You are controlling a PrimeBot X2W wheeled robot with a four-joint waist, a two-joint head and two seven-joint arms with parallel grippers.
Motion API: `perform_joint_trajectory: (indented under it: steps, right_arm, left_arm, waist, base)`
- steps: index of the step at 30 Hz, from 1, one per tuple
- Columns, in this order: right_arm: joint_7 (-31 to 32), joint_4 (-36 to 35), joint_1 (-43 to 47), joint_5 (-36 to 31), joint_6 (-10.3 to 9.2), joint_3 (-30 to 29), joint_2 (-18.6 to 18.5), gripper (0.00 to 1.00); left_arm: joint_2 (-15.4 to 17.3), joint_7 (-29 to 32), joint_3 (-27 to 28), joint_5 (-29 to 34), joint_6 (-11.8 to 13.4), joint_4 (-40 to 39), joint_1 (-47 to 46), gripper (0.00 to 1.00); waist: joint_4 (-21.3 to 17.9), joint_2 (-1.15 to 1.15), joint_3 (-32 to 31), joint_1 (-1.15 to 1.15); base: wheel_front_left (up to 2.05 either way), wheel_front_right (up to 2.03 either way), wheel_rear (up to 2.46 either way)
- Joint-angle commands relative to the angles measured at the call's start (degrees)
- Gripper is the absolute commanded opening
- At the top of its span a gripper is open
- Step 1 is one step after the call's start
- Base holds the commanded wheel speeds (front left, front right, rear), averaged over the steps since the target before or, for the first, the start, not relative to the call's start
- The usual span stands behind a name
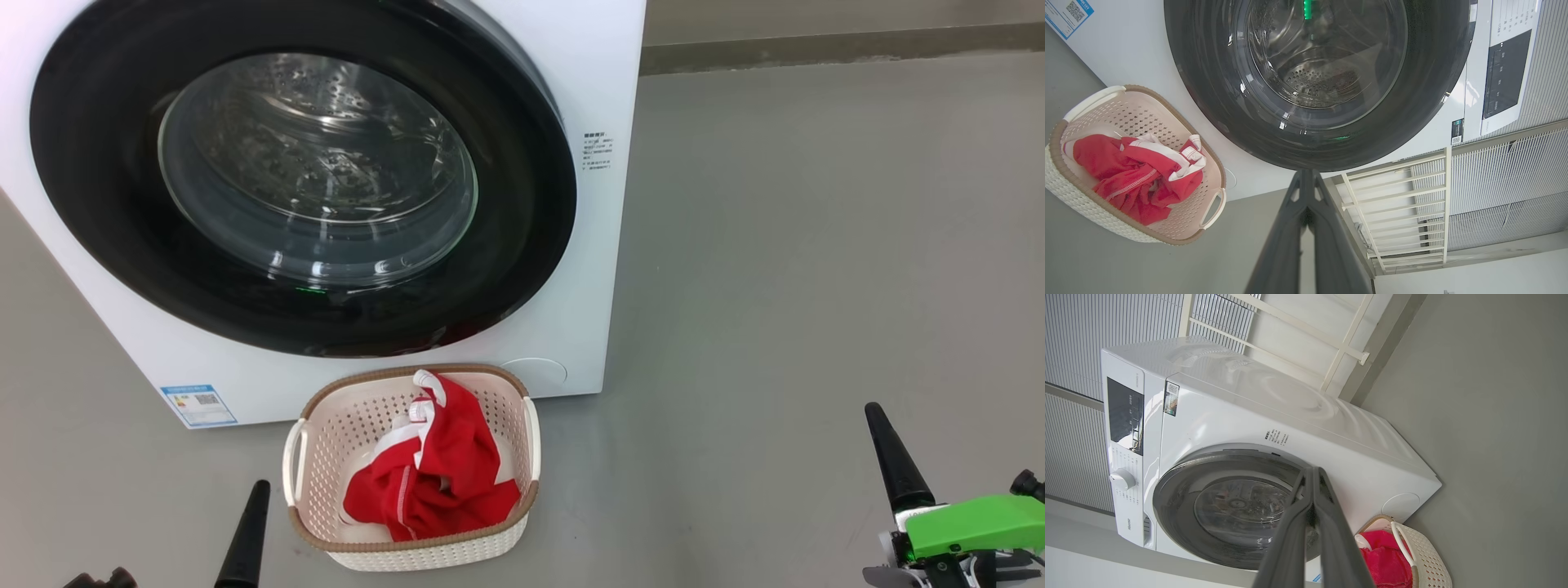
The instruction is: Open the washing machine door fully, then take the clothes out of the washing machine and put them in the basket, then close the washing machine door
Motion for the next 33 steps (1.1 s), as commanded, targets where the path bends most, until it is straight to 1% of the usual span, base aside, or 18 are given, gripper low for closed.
perform_joint_trajectory:
  steps: [1,25,33]
  right_arm:
    - [0.61,-1.23,-3.01,1.72,-0.03,0.51,-0.6,0.0]
    - [4.82,0.35,-5.95,16.95,-0.04,0.46,-0.46,0.0]
    - [4.85,0.36,-5.97,17.07,-0.04,0.47,-0.46,0.0]
  left_arm:
    - [0.37,0.45,1.75,-2.0,-0.33,-1.06,-2.88,0.0]
    - [0.14,4.57,3.04,-17.8,-0.41,-0.37,-5.63,0.0]
    - [0.14,4.6,3.05,-17.92,-0.41,-0.37,-5.65,0.0]
  waist:
    - [0.0,0.0,0.09,0.0]
    - [0.03,0.0,1.46,0.0]
    - [0.03,0.0,1.47,0.0]
  base:
    - [0.0,0.0,0.0]
    - [0.0,0.0,0.0]
    - [0.0,0.0,0.0]
